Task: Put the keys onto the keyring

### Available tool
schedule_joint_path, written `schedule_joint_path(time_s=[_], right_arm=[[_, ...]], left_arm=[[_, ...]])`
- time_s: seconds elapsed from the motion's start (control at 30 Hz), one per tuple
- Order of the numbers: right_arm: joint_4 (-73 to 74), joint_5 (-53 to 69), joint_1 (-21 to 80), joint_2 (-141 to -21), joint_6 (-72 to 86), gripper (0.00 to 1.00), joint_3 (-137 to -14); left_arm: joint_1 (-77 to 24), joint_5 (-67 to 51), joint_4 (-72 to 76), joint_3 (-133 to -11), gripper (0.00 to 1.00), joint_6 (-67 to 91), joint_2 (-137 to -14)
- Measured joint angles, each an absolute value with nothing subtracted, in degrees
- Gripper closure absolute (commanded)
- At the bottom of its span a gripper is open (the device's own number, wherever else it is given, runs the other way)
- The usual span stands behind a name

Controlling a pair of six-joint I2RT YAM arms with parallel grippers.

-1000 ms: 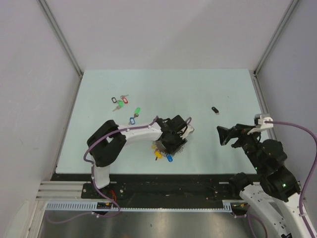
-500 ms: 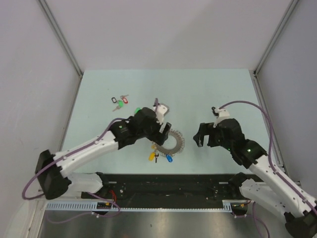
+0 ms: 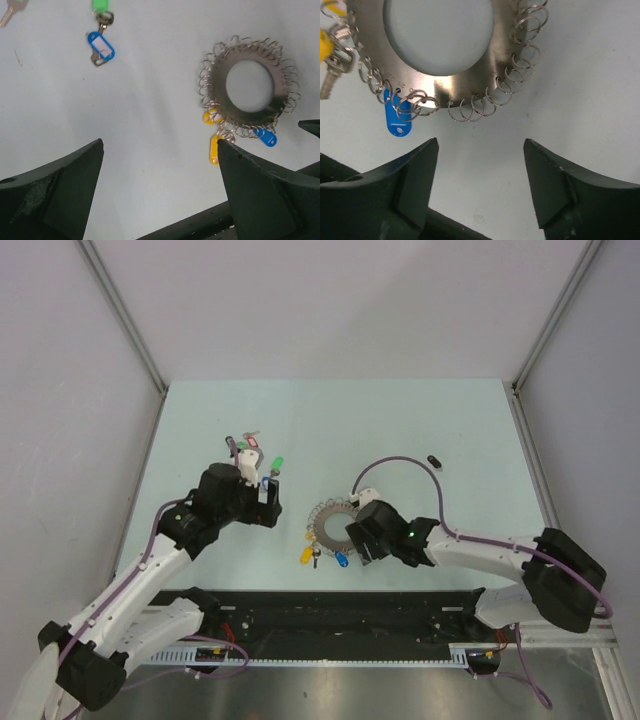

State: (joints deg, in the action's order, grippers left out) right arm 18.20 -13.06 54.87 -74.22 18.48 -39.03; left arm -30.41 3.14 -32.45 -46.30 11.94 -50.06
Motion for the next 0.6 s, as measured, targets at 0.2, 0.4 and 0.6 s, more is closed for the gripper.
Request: schedule_joint_path(time_s=[0.2,0.4,0.6], right_arm=[[16.2,-16.7,58.8,-83.5,15.8,0.53,-41.8],[13.0,-19.8,59.8,-87.7,14.5,0.72,-43.9],[11.0,-21.1,60.4,-89.9,14.3,0.74,-44.3]], left_arm=[[-27.7,3.5,-33.4,-44.7,0.00,11.8,-48.2],[-27.6,3.4,-32.2,-44.7,0.00,11.5,-46.0],[-27.6,3.1,-32.2,-44.7,0.00,11.5,-46.1]])
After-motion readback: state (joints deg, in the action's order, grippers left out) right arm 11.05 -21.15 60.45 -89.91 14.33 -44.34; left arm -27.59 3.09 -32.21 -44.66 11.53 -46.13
